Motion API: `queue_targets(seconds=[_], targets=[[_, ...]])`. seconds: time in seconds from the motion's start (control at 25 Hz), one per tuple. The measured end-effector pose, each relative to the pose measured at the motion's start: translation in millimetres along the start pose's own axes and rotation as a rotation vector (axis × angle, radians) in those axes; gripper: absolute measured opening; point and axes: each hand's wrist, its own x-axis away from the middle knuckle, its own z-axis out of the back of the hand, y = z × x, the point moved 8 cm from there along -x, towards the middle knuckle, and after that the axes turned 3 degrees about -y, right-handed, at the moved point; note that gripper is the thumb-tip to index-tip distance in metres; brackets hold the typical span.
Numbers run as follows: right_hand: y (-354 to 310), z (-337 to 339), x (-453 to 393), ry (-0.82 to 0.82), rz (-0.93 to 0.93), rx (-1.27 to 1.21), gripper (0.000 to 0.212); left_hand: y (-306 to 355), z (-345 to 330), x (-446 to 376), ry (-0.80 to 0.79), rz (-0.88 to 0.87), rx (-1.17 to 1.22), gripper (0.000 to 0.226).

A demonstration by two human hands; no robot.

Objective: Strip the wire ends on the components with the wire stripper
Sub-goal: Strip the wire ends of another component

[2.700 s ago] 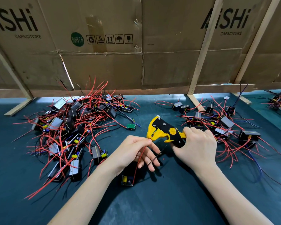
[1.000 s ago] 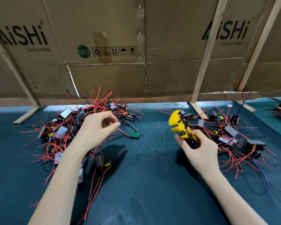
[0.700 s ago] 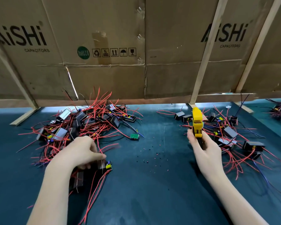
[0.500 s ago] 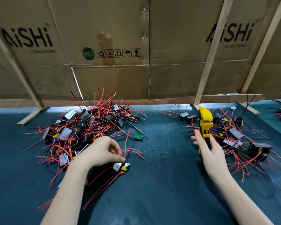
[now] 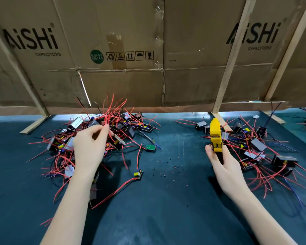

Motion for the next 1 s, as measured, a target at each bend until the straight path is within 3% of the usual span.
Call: queue_targets(seconds=[0.08,0.2,0.4,0.52,0.68,0.76,0.84,0.92,1.0], targets=[[0.4,1.2,-1.6,0.001,-0.006,0.064,0.051,2.5,0.4,-2.5,-0.037,0.012,0.275,0.034],[0.2,-0.2,-2.5,-0.001,-0.004,0.166,0.059,20.2,-25.0,5.3,-0.27,0.04,0.561,0.031],[-2.7,-11.6,-0.3,-0.028,0.066,0.305,0.045,42.6,-76.9,45.3,-0.703,0.024,0.369,0.017],[-3.6,-12.3,1.3,0.011,0.126,0.396,0.037,36.2,-102.2,71.9,-0.922,0.152,0.298,0.03],[-4.9,4.2,-1.2,0.116,0.158,0.449,0.032,32.9,-113.0,82.2,-0.985,0.234,0.335,0.051],[-7.6,9.3,-0.8,0.135,0.187,0.449,0.03,32.9,-112.2,81.1,-0.983,0.19,0.273,0.044],[-11.3,8.3,0.4,0.128,0.223,0.475,0.031,31.2,-107.6,75.4,-0.926,0.069,0.064,0.027],[-12.8,5.3,0.7,0.116,0.23,0.494,0.032,45.6,-93.1,66.3,-0.786,-0.186,-0.147,0.018],[-11.7,4.5,-0.2,0.112,0.21,0.476,0.031,67.4,-89.1,74.3,-0.877,-0.414,-0.037,0.027]])
